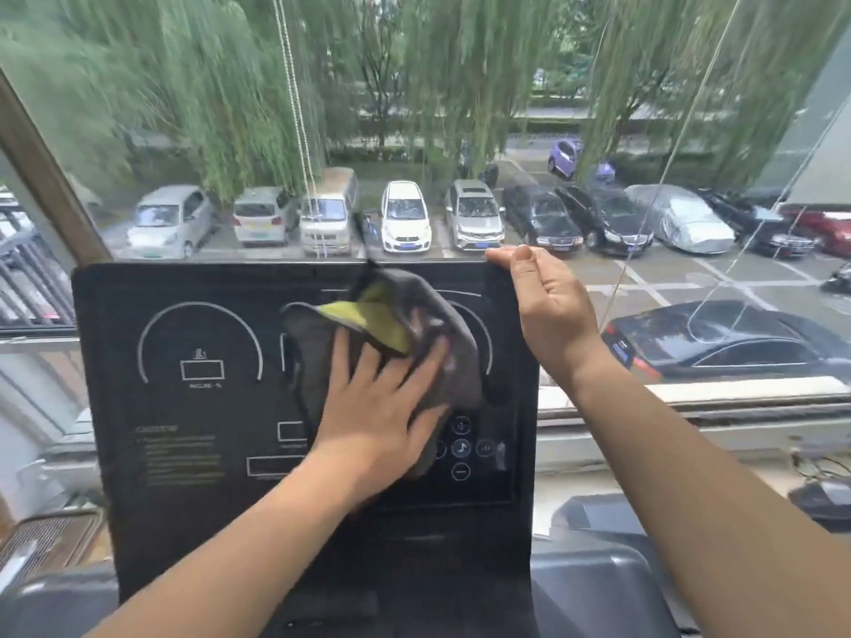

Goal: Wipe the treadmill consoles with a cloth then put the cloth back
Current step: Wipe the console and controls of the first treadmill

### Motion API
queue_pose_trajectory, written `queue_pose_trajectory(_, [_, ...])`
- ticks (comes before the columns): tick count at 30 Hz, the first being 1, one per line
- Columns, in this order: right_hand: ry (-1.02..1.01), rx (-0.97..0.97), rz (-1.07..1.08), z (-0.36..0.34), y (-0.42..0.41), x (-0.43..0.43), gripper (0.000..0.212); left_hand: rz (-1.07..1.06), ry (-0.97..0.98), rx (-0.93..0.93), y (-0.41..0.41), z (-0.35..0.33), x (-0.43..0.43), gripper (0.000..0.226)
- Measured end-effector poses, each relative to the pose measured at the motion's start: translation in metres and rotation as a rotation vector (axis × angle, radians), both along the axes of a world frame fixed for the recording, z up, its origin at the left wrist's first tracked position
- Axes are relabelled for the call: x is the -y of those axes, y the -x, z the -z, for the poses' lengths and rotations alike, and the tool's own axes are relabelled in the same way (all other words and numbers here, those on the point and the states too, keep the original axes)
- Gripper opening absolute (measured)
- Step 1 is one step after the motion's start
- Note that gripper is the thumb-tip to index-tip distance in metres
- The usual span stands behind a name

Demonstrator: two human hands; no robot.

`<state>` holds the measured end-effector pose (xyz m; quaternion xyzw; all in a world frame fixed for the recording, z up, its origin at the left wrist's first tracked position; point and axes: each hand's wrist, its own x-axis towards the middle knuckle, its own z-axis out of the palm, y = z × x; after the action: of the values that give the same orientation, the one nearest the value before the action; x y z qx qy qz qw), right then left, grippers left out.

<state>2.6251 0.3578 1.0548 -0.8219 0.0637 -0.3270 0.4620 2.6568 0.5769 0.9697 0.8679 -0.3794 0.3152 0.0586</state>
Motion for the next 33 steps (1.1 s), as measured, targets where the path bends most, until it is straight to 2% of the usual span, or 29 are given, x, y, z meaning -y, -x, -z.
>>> queue_pose_trajectory(1, [-0.027,0.006,-0.036,0.001,0.0,0.004,0.044,0.08,-0.093,0.032,-0.006,-0.004,-0.005,0.068])
queue_pose_trajectory(2, [-0.071,0.018,-0.075,0.002,0.001,0.007,0.043,0.089,-0.106,0.058,-0.015,-0.015,-0.009,0.066])
queue_pose_trajectory(4, [-0.177,0.03,-0.156,0.001,0.002,0.013,0.046,-0.06,0.038,0.052,-0.035,-0.041,-0.008,0.065])
queue_pose_trajectory(7, [-0.267,0.01,-0.236,0.0,0.004,0.016,0.048,-0.243,0.292,-0.059,-0.043,-0.062,0.006,0.066])
queue_pose_trajectory(9, [-0.272,0.007,-0.248,0.0,0.003,0.017,0.048,-0.286,0.339,-0.057,-0.031,-0.053,0.026,0.068])
queue_pose_trajectory(12, [-0.245,0.022,-0.241,0.002,0.002,0.017,0.045,-0.218,0.207,-0.019,0.005,-0.014,0.049,0.071])
queue_pose_trajectory(15, [-0.223,0.046,-0.243,0.003,0.0,0.017,0.042,0.083,-0.168,0.062,0.021,0.014,0.047,0.065])
queue_pose_trajectory(17, [-0.21,0.049,-0.24,0.004,0.001,0.017,0.045,0.247,-0.282,0.12,0.006,0.004,0.033,0.063])
queue_pose_trajectory(18, [-0.218,0.057,-0.242,0.005,0.001,0.017,0.047,0.241,-0.282,0.158,-0.004,-0.007,0.029,0.064])
queue_pose_trajectory(20, [-0.262,0.068,-0.25,0.006,0.001,0.018,0.049,0.065,-0.179,0.185,-0.022,-0.035,0.026,0.068])
queue_pose_trajectory(22, [-0.292,0.072,-0.262,0.005,0.002,0.016,0.051,-0.137,-0.021,0.141,-0.024,-0.053,0.034,0.071])
queue_pose_trajectory(24, [-0.302,0.063,-0.262,0.003,0.003,0.014,0.051,-0.228,0.046,0.055,-0.013,-0.05,0.052,0.073])
queue_pose_trajectory(26, [-0.302,0.068,-0.257,0.001,0.005,0.011,0.05,-0.186,0.018,0.018,0.008,-0.028,0.067,0.075])
queue_pose_trajectory(30, [-0.206,0.035,-0.238,0.0,0.007,0.012,0.054,0.1,-0.213,0.062,0.04,0.018,0.065,0.068])
queue_pose_trajectory(33, [-0.189,0.044,-0.238,0.001,0.008,0.013,0.051,0.211,-0.192,0.157,0.026,0.002,0.05,0.072])
